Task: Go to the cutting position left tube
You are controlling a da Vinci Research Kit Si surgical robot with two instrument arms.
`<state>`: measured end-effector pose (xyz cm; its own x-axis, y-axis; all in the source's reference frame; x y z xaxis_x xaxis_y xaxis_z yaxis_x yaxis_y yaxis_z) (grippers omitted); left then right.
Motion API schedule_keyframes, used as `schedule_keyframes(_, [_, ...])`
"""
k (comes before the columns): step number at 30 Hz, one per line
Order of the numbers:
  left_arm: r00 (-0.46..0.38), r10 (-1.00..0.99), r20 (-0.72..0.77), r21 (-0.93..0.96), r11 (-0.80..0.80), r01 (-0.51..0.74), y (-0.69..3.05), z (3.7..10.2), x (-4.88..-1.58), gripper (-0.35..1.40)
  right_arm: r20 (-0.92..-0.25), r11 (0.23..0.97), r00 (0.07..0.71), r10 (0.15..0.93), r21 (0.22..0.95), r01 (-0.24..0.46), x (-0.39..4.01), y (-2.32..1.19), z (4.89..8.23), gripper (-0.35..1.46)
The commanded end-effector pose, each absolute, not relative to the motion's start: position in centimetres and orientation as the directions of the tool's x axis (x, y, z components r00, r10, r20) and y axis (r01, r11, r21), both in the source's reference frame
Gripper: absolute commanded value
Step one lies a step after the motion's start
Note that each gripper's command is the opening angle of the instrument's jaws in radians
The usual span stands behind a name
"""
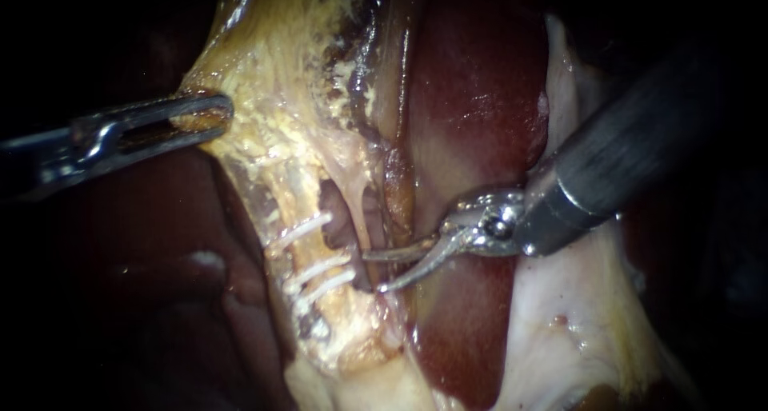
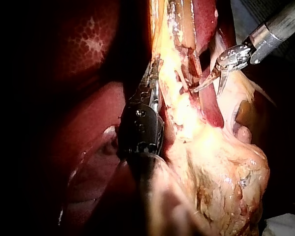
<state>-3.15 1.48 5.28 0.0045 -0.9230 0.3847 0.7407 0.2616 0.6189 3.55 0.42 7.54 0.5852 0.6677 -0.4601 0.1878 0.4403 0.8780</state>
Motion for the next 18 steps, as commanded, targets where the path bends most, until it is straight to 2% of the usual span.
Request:
schedule_keyframes(1, [0.004,-0.923,0.385,0.618,0.261,0.742,1.48,5.28,-3.15,-0.35,-0.458,0.440,0.585,0.669,0.879,0.184,3.58,0.42,7.56,1.41])
schedule_keyframes(18, [0.003,-0.923,0.385,0.617,0.260,0.743,1.46,5.25,-3.16,-0.35,-0.455,0.450,0.575,0.680,0.878,0.162,3.80,0.57,7.78,1.41])
